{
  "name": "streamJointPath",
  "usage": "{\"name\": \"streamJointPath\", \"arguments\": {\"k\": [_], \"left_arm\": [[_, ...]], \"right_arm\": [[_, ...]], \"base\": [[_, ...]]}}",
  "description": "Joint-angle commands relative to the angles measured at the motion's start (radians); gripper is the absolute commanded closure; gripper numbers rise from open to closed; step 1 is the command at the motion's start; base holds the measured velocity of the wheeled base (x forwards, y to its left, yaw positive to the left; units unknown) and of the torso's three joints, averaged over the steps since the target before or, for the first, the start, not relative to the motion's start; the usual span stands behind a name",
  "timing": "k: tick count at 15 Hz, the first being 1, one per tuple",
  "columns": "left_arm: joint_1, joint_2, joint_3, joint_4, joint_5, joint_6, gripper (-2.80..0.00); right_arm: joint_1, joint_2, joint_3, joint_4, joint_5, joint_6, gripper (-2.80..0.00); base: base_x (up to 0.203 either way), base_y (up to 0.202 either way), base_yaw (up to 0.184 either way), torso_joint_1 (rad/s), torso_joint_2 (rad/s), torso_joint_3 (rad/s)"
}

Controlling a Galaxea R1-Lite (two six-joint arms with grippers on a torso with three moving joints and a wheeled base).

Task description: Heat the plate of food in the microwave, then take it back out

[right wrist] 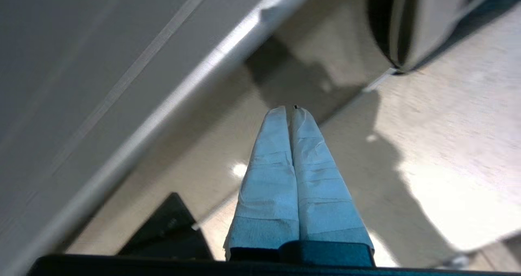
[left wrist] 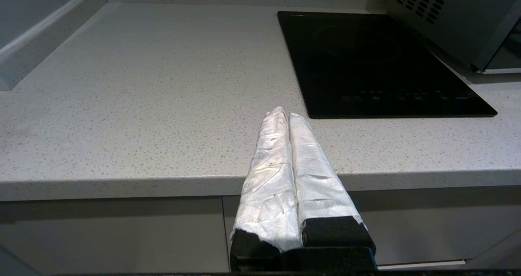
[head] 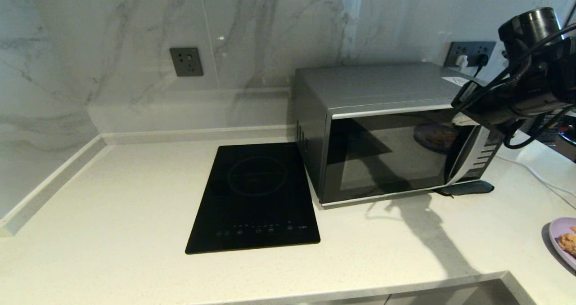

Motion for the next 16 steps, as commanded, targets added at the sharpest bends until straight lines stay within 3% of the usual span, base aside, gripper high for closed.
{"name": "streamJointPath", "arguments": {"k": [1, 5, 8, 13, 16], "left_arm": [[0.0, 0.001, 0.0, 0.0, 0.0, -0.001, 0.0], [0.0, 0.001, 0.0, 0.0, 0.0, -0.001, 0.0], [0.0, 0.001, 0.0, 0.0, 0.0, -0.001, 0.0], [0.0, 0.001, 0.0, 0.0, 0.0, -0.001, 0.0], [0.0, 0.001, 0.0, 0.0, 0.0, -0.001, 0.0]], "right_arm": [[-0.012, -0.114, 0.108, 0.002, 0.0, -0.022, 0.0], [-0.06, -0.315, 0.389, -0.015, -0.002, -0.138, 0.0], [-0.154, -0.491, 0.544, -0.035, -0.002, -0.27, 0.0], [-0.202, -0.812, 0.682, -0.171, 0.009, -0.437, 0.0], [-0.205, -0.999, 0.749, -0.189, 0.047, -0.481, 0.0]], "base": [[0.0, 0.0, 0.0, 0.0, 0.0, 0.0], [0.0, 0.0, 0.0, 0.0, 0.0, 0.0], [0.0, 0.0, 0.0, 0.0, 0.0, 0.0], [0.0, 0.0, 0.0, 0.0, 0.0, 0.0], [0.0, 0.0, 0.0, 0.0, 0.0, 0.0]]}}
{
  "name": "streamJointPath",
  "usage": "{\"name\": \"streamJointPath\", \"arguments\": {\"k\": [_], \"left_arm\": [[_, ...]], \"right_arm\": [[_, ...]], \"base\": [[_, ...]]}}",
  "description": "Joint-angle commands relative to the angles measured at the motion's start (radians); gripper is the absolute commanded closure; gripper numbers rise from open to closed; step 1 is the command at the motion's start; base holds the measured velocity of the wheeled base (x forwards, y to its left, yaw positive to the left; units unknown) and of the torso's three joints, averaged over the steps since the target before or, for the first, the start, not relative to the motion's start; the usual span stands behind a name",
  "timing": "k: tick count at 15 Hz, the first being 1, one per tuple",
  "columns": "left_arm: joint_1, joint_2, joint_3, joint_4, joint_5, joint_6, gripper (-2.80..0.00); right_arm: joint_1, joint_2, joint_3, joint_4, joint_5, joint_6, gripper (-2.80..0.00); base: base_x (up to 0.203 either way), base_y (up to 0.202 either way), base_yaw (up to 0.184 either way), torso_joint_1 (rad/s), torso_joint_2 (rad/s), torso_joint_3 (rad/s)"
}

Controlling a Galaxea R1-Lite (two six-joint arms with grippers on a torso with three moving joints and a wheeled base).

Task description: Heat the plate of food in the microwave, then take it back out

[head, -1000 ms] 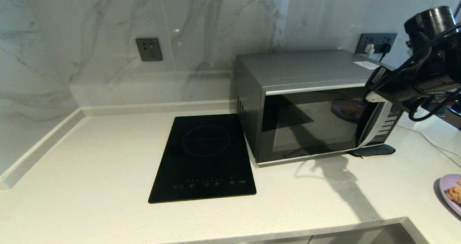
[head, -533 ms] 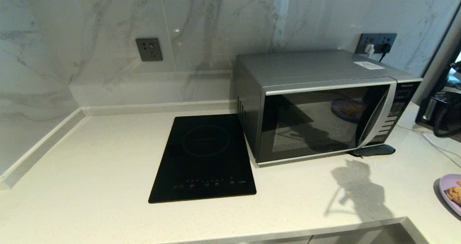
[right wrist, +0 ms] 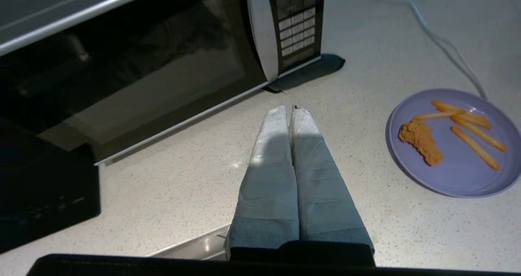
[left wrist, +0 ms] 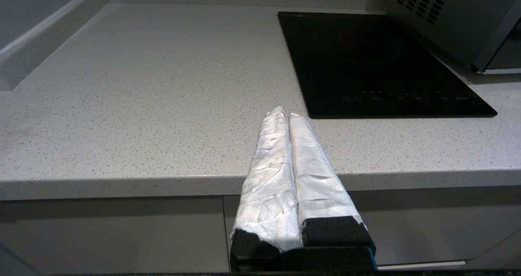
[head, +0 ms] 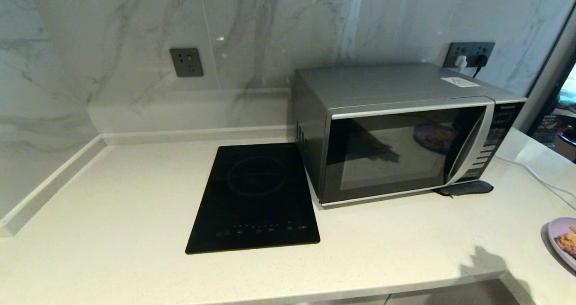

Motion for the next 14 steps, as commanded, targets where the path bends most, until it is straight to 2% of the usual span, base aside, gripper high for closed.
{"name": "streamJointPath", "arguments": {"k": [1, 7, 10, 14], "left_arm": [[0.0, 0.001, 0.0, 0.0, 0.001, -0.001, 0.0], [0.0, 0.001, 0.0, 0.0, 0.001, -0.001, 0.0], [0.0, 0.001, 0.0, 0.0, 0.001, -0.001, 0.0], [0.0, 0.001, 0.0, 0.0, 0.001, -0.001, 0.0]], "right_arm": [[0.0, -0.217, 0.072, -0.001, 0.011, -0.011, 0.0], [0.019, -0.554, 0.293, 0.003, 0.021, -0.059, 0.0], [0.027, -0.697, 0.404, 0.05, 0.045, -0.073, 0.0], [0.028, -0.706, 0.538, 0.038, 0.042, -0.05, 0.0]], "base": [[0.0, 0.0, 0.0, 0.0, 0.0, 0.0], [0.0, 0.0, 0.0, 0.0, 0.0, 0.0], [0.0, 0.0, 0.0, 0.0, 0.0, 0.0], [0.0, 0.0, 0.0, 0.0, 0.0, 0.0]]}}
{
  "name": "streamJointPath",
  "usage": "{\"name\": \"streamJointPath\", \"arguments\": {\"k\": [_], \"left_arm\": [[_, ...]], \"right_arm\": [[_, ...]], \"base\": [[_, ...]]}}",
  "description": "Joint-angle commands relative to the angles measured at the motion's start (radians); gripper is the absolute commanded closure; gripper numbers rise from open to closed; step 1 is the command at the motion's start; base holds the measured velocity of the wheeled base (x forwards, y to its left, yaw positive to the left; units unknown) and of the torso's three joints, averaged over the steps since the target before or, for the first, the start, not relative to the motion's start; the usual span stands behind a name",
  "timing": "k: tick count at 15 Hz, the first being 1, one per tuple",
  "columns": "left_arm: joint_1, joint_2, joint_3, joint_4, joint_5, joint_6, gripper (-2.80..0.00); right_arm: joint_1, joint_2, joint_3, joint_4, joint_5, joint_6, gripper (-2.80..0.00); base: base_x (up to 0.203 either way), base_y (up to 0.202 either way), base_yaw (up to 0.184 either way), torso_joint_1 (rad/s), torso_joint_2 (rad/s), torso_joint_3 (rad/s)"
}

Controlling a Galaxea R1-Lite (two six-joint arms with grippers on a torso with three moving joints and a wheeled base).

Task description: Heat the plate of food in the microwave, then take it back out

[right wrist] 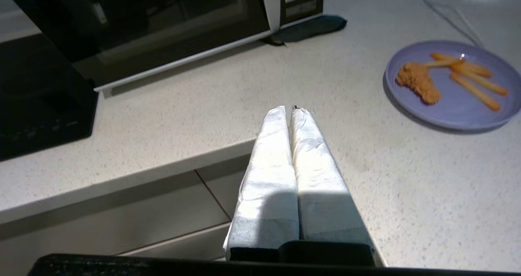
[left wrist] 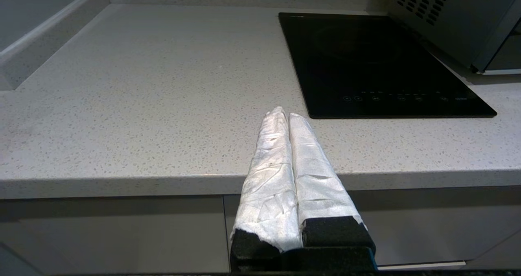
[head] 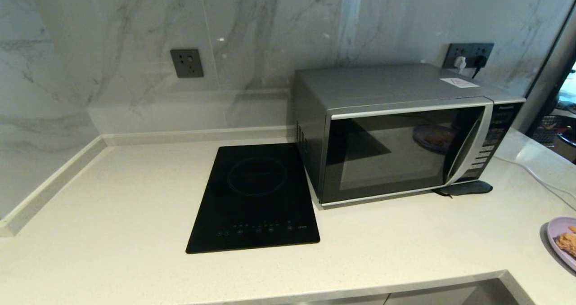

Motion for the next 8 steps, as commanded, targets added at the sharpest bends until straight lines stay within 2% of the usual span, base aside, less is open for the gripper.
{"name": "streamJointPath", "arguments": {"k": [1, 4, 6, 8], "left_arm": [[0.0, 0.001, 0.0, 0.0, 0.0, -0.001, 0.0], [0.0, 0.001, 0.0, 0.0, 0.0, -0.001, 0.0], [0.0, 0.001, 0.0, 0.0, 0.0, -0.002, 0.0], [0.0, 0.001, 0.0, 0.0, 0.0, -0.001, 0.0]], "right_arm": [[0.001, -0.02, 0.045, 0.0, 0.0, 0.007, 0.0], [0.007, -0.026, 0.042, 0.0, 0.005, -0.002, 0.0], [0.067, -0.103, 0.053, 0.003, 0.0, -0.018, 0.0], [0.081, -0.197, 0.1, 0.01, -0.004, -0.06, 0.0]], "base": [[0.0, 0.0, 0.0, 0.0, 0.0, 0.0], [0.0, 0.0, 0.0, 0.0, 0.0, 0.0], [0.0, 0.0, 0.0, 0.0, 0.0, 0.0], [0.0, 0.0, 0.0, 0.0, 0.0, 0.0]]}}
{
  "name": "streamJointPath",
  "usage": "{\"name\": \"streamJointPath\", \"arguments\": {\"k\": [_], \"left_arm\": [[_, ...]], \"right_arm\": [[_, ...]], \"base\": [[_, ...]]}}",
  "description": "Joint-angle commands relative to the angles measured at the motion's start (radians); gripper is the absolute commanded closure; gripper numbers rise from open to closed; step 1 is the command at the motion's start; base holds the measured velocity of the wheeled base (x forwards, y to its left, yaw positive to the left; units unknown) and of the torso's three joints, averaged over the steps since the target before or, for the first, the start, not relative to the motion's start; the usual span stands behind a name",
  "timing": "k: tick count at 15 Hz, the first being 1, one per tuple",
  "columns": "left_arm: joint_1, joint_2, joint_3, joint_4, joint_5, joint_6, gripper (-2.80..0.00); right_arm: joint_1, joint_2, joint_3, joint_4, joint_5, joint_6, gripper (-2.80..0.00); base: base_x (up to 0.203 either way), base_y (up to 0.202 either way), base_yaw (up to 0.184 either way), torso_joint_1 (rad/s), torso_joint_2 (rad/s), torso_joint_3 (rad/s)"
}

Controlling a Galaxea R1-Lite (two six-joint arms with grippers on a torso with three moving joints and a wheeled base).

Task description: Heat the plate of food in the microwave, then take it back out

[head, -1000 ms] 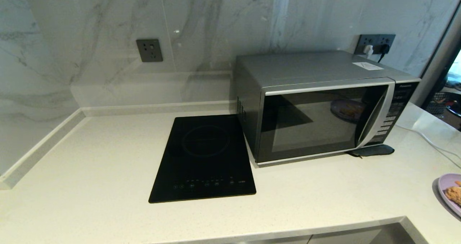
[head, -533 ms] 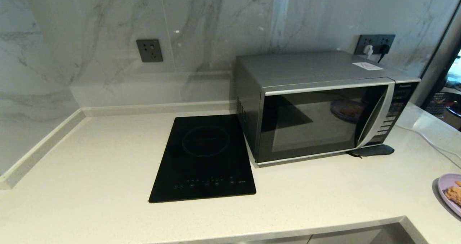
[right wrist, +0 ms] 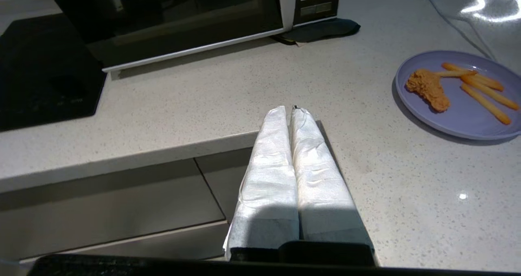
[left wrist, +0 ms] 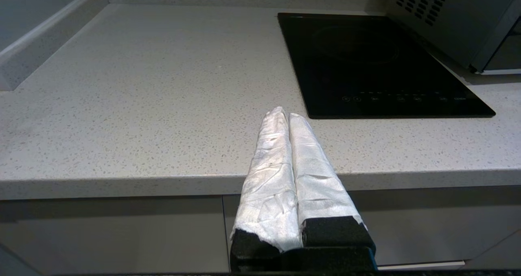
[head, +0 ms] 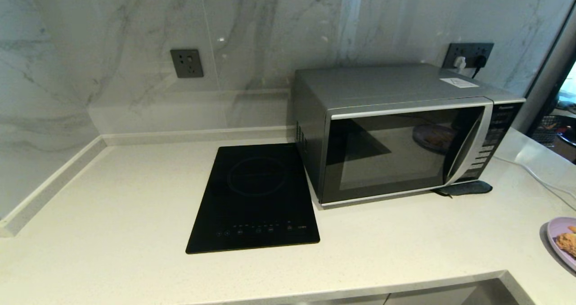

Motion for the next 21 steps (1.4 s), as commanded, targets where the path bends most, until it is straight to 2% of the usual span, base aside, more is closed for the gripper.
{"name": "streamJointPath", "arguments": {"k": [1, 3, 5, 7, 9, 10, 12, 15, 19, 21], "left_arm": [[0.0, 0.001, 0.0, 0.0, 0.001, -0.001, 0.0], [0.0, 0.001, 0.0, 0.0, 0.001, -0.001, 0.0], [0.0, 0.001, 0.0, 0.0, 0.001, 0.0, 0.0], [0.0, 0.001, 0.0, 0.0, 0.001, 0.0, 0.0], [0.0, 0.001, 0.0, 0.0, 0.001, 0.0, 0.0], [0.0, 0.001, 0.0, 0.0, 0.001, 0.0, 0.0], [0.0, 0.001, 0.0, 0.0, 0.001, 0.0, 0.0], [0.0, 0.001, 0.0, 0.0, 0.001, -0.001, 0.0], [0.0, 0.001, 0.0, 0.0, 0.001, -0.002, 0.0], [0.0, 0.001, 0.0, 0.0, 0.001, 0.0, 0.0]], "right_arm": [[0.013, -0.138, 0.041, 0.025, 0.005, -0.02, 0.0], [0.012, -0.198, 0.103, 0.055, 0.027, -0.038, 0.0], [0.011, -0.197, 0.188, -0.007, 0.02, -0.037, 0.0], [0.011, -0.197, 0.327, -0.191, 0.016, -0.066, 0.0], [0.011, -0.197, 0.463, -0.446, 0.016, -0.109, 0.0], [0.012, -0.197, 0.485, -0.492, 0.021, -0.124, 0.0], [0.012, -0.197, 0.499, -0.483, 0.058, -0.073, 0.0], [0.011, -0.197, 0.5, -0.439, 0.063, -0.014, 0.0], [0.012, -0.197, 0.5, -0.429, 0.065, -0.038, 0.0], [0.012, -0.197, 0.5, -0.429, 0.061, -0.006, 0.0]], "base": [[0.0, 0.0, 0.0, 0.0, 0.0, 0.0], [0.0, 0.0, 0.0, 0.0, 0.0, 0.0], [0.0, 0.0, 0.0, 0.0, 0.0, 0.0], [0.0, 0.0, 0.0, 0.0, 0.0, 0.0], [0.0, 0.0, 0.0, 0.0, 0.0, 0.0], [0.0, 0.0, 0.0, 0.0, 0.0, 0.0], [0.0, 0.0, 0.0, 0.0, 0.0, 0.0], [0.0, 0.0, 0.0, 0.0, 0.0, 0.0], [0.0, 0.0, 0.0, 0.0, 0.0, 0.0], [0.0, 0.0, 0.0, 0.0, 0.0, 0.0]]}}
